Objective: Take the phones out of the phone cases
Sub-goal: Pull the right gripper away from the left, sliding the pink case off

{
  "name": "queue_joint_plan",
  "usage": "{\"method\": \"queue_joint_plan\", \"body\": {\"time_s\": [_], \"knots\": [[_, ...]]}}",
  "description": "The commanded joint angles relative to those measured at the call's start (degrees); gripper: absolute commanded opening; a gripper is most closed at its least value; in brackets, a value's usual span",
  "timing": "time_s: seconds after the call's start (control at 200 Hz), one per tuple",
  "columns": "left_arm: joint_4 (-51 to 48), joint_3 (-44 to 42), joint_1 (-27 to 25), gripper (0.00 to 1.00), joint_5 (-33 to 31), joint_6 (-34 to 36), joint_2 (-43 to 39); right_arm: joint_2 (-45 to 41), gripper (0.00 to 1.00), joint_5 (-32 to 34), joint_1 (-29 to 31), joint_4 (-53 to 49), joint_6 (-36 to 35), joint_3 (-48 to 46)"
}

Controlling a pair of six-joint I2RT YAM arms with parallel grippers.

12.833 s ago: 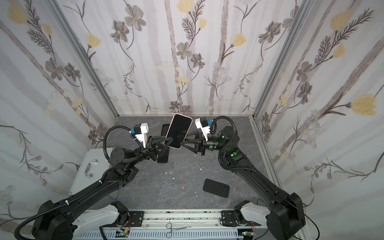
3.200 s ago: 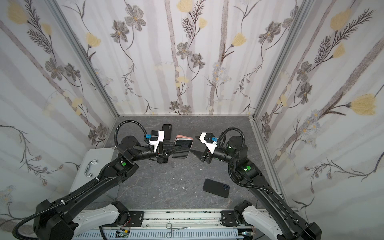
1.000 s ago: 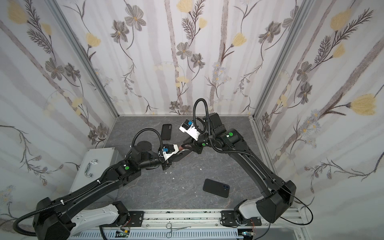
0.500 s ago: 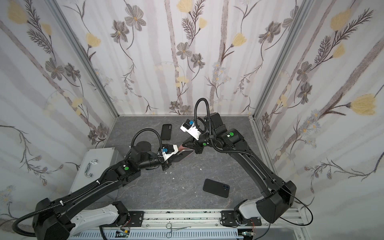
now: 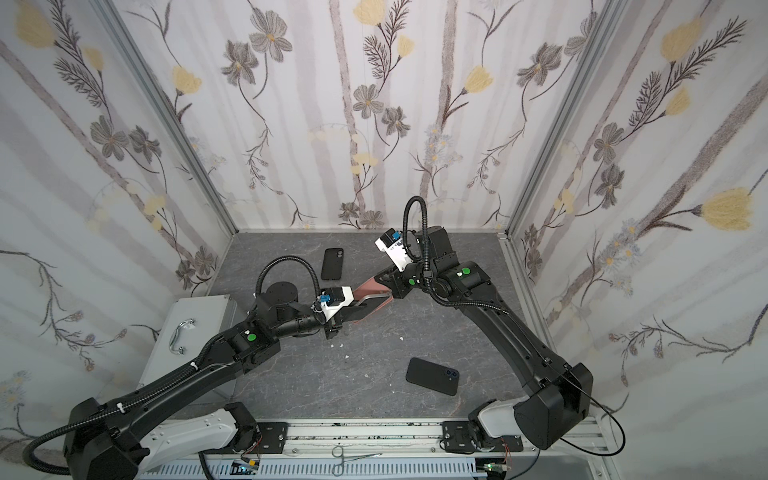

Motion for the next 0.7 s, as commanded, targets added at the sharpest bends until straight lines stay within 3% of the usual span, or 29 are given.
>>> {"method": "queue_joint_plan", "body": {"time_s": [0.0,0.355,0.694], "knots": [[4.33,0.37,0.04,0.0,2.45,-1.13,-0.32,-0.25,0.0,3.8,0.01,4.71,4.46,-0.25],[8.82,0.75,-0.09,0.0,7.6,-4.27,-0.12,-1.74,0.0,11.15,-0.27,8.82,9.99,-2.95],[11.87,0.77,0.0,0.0,9.78,-5.73,-0.59,-1.74,0.0,13.87,-1.6,9.29,13.95,-3.71]]}}
